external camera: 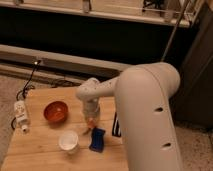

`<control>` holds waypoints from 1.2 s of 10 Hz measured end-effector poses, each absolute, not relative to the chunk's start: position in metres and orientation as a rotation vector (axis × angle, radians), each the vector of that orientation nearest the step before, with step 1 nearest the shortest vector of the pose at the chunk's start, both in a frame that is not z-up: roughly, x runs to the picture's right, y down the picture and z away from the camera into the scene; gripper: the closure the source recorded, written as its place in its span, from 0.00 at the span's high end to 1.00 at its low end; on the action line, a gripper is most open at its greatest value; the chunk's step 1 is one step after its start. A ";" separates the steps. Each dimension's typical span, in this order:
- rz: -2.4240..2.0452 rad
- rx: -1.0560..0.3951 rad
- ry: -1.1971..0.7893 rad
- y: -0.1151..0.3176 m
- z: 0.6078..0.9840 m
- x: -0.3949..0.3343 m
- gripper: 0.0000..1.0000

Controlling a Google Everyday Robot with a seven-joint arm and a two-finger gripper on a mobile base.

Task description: Place the pepper on the white sponge

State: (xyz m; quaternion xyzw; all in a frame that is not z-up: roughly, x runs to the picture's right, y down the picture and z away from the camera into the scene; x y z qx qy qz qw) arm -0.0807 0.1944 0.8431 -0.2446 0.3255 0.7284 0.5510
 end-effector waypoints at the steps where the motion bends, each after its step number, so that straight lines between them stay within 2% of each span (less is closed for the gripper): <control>1: 1.719 -0.578 0.770 0.195 0.844 -0.081 0.06; 2: 1.709 -0.578 0.770 0.196 0.844 -0.082 0.01; 6: 1.668 -0.603 0.705 0.186 0.837 -0.096 0.00; 10: 1.615 -0.615 0.531 0.146 0.781 -0.089 0.00; 12: 1.582 -0.650 0.536 0.160 0.753 -0.080 0.00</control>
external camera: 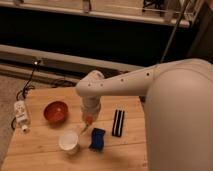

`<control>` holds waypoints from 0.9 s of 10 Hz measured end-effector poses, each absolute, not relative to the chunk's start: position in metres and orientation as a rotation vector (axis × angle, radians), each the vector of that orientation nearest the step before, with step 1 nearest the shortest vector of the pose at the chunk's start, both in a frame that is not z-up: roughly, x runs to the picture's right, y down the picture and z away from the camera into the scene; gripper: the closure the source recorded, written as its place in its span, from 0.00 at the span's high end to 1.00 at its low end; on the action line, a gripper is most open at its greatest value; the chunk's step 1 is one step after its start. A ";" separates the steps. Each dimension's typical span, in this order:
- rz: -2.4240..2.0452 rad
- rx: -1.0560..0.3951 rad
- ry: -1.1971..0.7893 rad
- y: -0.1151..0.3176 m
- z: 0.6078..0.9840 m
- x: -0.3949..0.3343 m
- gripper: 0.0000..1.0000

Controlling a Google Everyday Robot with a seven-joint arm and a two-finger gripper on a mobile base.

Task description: Place the pepper on the white sponge

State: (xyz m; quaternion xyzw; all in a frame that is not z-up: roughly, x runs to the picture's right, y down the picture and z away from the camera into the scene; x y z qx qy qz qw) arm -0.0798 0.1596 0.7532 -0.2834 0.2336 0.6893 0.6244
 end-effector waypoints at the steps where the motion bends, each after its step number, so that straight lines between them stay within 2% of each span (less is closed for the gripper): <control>1: 1.569 -0.675 0.560 0.173 0.738 -0.073 0.00; 5: 1.535 -0.747 0.628 0.215 0.701 -0.058 0.00; 9: 1.539 -0.783 0.682 0.252 0.701 -0.056 0.00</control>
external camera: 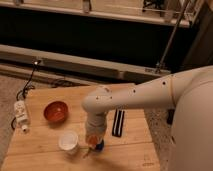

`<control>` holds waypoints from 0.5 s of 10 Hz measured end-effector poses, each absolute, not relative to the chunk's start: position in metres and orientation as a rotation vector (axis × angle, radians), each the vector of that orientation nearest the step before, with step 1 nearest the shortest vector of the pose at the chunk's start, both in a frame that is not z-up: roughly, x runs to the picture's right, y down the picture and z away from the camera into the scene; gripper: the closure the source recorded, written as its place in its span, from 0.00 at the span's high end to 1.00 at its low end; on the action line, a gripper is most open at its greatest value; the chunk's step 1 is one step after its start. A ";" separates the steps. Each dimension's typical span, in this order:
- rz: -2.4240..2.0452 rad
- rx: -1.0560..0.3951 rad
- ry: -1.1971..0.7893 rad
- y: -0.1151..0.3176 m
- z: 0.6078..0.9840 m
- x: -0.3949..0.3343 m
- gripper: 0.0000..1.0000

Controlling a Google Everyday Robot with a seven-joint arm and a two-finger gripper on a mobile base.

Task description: Place the pepper on the white sponge

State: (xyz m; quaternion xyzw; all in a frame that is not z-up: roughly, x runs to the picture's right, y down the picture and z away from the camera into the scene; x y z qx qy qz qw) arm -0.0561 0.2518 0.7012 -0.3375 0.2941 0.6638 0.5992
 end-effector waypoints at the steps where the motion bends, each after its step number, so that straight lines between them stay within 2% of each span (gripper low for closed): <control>1: 1.539 -0.772 0.703 0.258 0.706 -0.053 0.00; 5: 1.541 -0.719 0.776 0.276 0.727 -0.045 0.02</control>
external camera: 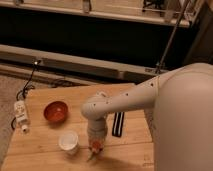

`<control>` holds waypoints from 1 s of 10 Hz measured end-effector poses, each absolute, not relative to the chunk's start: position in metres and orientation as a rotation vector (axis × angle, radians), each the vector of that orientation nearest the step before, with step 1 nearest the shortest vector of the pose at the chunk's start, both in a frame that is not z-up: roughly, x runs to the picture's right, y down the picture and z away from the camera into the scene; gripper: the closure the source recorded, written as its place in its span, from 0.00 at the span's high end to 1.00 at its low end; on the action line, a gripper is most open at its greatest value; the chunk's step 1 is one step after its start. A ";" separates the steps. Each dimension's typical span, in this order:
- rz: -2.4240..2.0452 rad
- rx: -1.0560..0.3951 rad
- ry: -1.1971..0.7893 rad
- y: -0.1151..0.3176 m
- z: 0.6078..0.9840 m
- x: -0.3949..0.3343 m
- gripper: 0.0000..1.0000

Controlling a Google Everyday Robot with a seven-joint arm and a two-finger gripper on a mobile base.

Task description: Place the pepper on the white sponge

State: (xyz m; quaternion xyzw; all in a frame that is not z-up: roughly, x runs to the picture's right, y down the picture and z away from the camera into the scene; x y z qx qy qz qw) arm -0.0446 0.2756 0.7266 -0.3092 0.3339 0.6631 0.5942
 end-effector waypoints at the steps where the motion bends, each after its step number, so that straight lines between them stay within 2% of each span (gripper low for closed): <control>1: 1.541 -0.718 0.783 0.278 0.729 -0.046 0.11; 6: 1.544 -0.669 0.764 0.271 0.738 -0.049 0.62; 8: 1.543 -0.654 0.775 0.271 0.740 -0.048 0.78; 10: 1.546 -0.652 0.782 0.272 0.741 -0.049 0.80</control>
